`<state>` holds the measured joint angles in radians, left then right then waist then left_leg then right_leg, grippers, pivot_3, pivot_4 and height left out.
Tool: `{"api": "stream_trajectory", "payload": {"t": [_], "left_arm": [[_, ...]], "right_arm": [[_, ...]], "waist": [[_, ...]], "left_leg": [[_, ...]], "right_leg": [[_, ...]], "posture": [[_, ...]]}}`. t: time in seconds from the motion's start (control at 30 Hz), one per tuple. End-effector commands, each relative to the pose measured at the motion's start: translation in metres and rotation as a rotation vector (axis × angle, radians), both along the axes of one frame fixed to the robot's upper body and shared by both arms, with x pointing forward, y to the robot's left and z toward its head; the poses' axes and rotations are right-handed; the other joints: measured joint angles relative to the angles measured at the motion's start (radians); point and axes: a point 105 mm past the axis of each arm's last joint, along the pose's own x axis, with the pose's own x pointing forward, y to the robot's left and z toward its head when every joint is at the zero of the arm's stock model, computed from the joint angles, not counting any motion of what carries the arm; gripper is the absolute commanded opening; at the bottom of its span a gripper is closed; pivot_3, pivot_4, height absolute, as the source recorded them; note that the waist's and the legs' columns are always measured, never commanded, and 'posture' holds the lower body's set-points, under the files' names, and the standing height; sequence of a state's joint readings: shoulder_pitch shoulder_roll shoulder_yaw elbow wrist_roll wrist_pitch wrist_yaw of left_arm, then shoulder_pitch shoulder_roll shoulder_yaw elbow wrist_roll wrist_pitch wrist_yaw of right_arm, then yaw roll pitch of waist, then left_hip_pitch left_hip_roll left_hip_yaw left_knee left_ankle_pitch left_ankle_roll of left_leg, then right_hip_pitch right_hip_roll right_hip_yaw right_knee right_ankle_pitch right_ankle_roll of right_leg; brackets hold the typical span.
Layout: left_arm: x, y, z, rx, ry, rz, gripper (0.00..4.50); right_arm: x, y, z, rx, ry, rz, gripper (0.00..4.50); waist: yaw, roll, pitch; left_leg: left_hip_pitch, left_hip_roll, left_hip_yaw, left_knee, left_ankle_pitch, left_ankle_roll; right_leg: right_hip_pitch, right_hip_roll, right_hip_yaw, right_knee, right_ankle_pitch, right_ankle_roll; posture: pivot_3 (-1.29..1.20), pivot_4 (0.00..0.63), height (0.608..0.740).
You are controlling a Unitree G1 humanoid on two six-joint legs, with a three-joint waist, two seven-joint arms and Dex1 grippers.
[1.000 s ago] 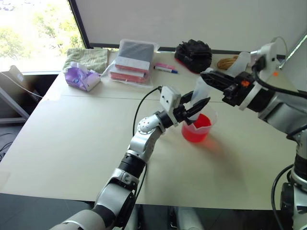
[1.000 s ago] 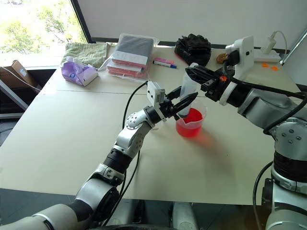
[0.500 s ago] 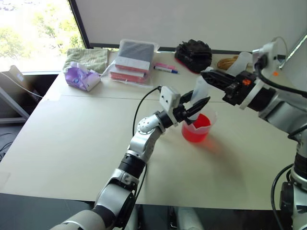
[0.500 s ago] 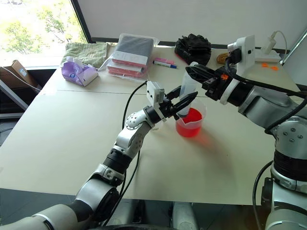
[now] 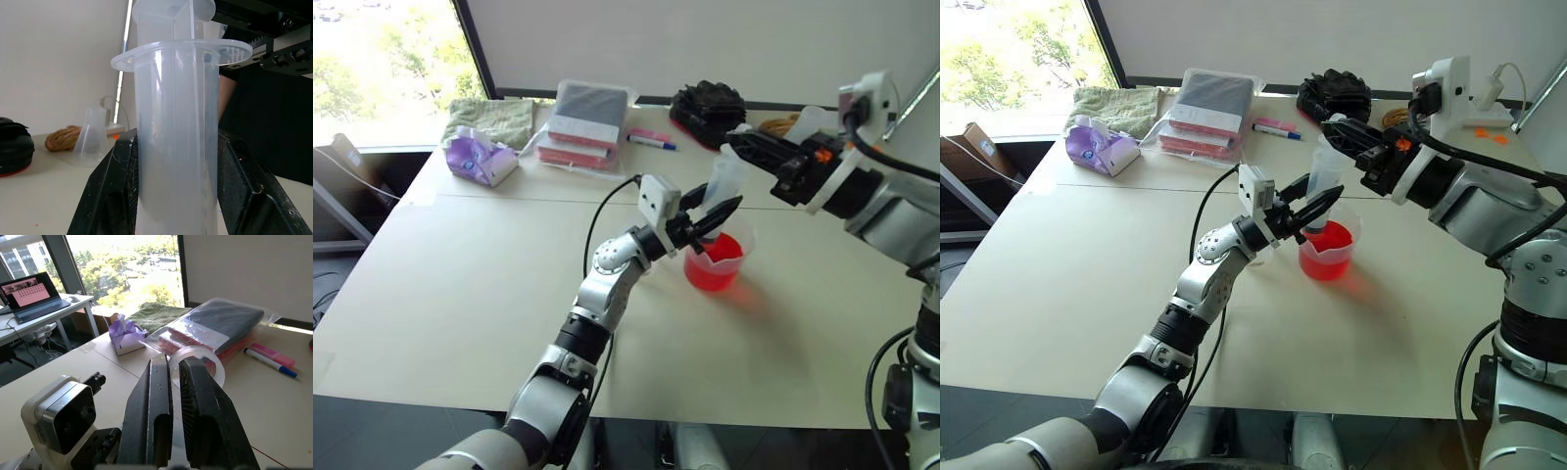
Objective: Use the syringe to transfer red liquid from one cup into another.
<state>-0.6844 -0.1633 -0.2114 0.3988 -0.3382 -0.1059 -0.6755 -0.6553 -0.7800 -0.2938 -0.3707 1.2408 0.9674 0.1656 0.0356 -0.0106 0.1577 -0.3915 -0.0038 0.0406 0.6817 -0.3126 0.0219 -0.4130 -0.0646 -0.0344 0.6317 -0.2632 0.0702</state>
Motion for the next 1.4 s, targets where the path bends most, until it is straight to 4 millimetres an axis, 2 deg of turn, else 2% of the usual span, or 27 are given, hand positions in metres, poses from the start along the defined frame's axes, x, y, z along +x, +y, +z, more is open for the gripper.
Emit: {"api": "stream_trajectory", "payload": {"t": [0.03, 0.57, 0.8, 0.83, 0.87, 1.03, 1.4], "left_arm": [[-0.027, -0.033, 0.002, 0.018, -0.031, -0.132, 1.58], [-0.025, -0.033, 0.004, 0.018, -0.032, -0.128, 1.58], [-0.021, -0.031, 0.013, 0.001, -0.044, -0.112, 1.58], [-0.020, -0.030, 0.013, 0.000, -0.045, -0.110, 1.58], [-0.020, -0.030, 0.014, 0.000, -0.046, -0.107, 1.58], [-0.017, -0.028, 0.015, -0.003, -0.052, -0.097, 1.58], [-0.013, -0.027, 0.021, -0.016, -0.066, -0.079, 1.58]], "right_arm": [[-0.010, -0.017, 0.048, 0.084, -0.187, -0.068, 0.30], [-0.009, -0.020, 0.047, 0.088, -0.179, -0.077, 0.30], [-0.011, -0.016, 0.028, 0.029, -0.113, -0.047, 0.30], [-0.011, -0.016, 0.026, 0.022, -0.105, -0.042, 0.84], [-0.012, -0.015, 0.024, 0.017, -0.099, -0.039, 1.12], [-0.013, -0.016, 0.016, -0.024, -0.075, -0.037, 3.54], [-0.022, -0.025, 0.016, -0.042, -0.045, -0.020, 3.54]], "waist": [[0.000, 0.000, 0.000], [0.000, 0.000, 0.000], [0.001, 0.000, 0.000], [0.001, 0.000, 0.000], [0.001, 0.000, 0.000], [0.000, 0.000, 0.000], [0.001, 0.000, 0.000]], "left_leg": [[0.000, 0.000, 0.000, 0.000, 0.000, 0.000], [0.000, 0.000, 0.000, 0.000, 0.000, 0.000], [0.000, 0.000, 0.000, 0.000, 0.000, 0.000], [0.000, 0.000, 0.000, 0.000, 0.000, 0.000], [0.000, 0.000, 0.000, 0.000, 0.000, 0.000], [0.000, 0.000, 0.000, 0.000, 0.000, 0.000], [0.000, 0.000, 0.000, 0.000, 0.000, 0.000]], "right_leg": [[0.000, 0.000, 0.000, 0.000, 0.000, 0.000], [0.000, 0.000, 0.000, 0.000, 0.000, 0.000], [0.000, 0.000, 0.000, 0.000, 0.000, 0.000], [0.000, 0.000, 0.000, 0.000, 0.000, 0.000], [0.000, 0.000, 0.000, 0.000, 0.000, 0.000], [0.000, 0.000, 0.000, 0.000, 0.000, 0.000], [0.000, 0.000, 0.000, 0.000, 0.000, 0.000]], "posture": [[0.00, 0.150, 0.740], [0.00, 0.150, 0.740], [0.00, 0.150, 0.740], [0.00, 0.150, 0.740], [0.00, 0.150, 0.740], [0.00, 0.150, 0.740], [0.00, 0.150, 0.740]]}}
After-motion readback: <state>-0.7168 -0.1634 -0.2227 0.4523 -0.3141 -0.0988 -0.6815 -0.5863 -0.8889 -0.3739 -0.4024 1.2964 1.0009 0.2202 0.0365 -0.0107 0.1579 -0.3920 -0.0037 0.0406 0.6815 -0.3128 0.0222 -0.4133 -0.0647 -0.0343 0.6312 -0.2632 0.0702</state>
